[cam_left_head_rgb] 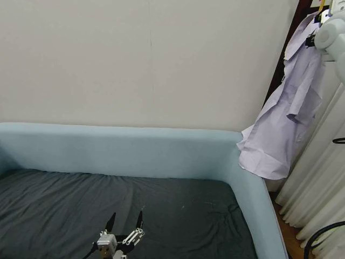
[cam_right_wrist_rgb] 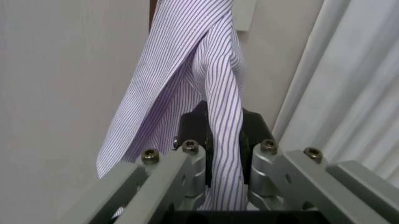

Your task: Pick up the clothes from the sofa and hang them on the clothes hanger.

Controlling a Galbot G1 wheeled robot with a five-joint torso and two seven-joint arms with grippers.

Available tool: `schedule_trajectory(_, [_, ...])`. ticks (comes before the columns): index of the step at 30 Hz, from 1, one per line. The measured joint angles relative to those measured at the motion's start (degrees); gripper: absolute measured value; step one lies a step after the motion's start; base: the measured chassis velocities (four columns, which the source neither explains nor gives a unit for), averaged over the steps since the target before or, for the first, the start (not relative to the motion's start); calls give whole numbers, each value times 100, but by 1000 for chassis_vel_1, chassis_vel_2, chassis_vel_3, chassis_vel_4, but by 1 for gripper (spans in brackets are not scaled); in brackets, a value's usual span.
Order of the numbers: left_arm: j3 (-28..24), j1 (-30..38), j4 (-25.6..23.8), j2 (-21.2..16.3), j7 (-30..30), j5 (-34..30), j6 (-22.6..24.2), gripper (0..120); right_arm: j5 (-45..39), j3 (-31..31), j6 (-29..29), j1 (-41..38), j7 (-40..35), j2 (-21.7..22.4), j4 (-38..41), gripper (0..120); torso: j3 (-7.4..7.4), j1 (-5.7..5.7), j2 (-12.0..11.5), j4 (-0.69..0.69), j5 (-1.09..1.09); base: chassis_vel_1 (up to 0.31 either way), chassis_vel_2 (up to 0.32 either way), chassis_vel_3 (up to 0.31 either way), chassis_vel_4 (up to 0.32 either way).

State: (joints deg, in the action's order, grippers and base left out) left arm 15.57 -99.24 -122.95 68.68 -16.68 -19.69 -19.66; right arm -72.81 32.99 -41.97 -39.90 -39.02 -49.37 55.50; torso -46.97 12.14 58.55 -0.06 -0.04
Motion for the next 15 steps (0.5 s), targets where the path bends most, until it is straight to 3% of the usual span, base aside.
schedule_trajectory(7, [-53,0,38,-4,10,-10,-29,100,-629,78,1,-191,-263,-190,-417,7,1,0,0,-1,0,0,0,0,0])
schedule_trajectory(15, [-39,-65,-28,-6,28,-21,-70,100,-740,52,0,-290,-354,-363,-716,7,1,0,0,-1,2,0,0,0,0])
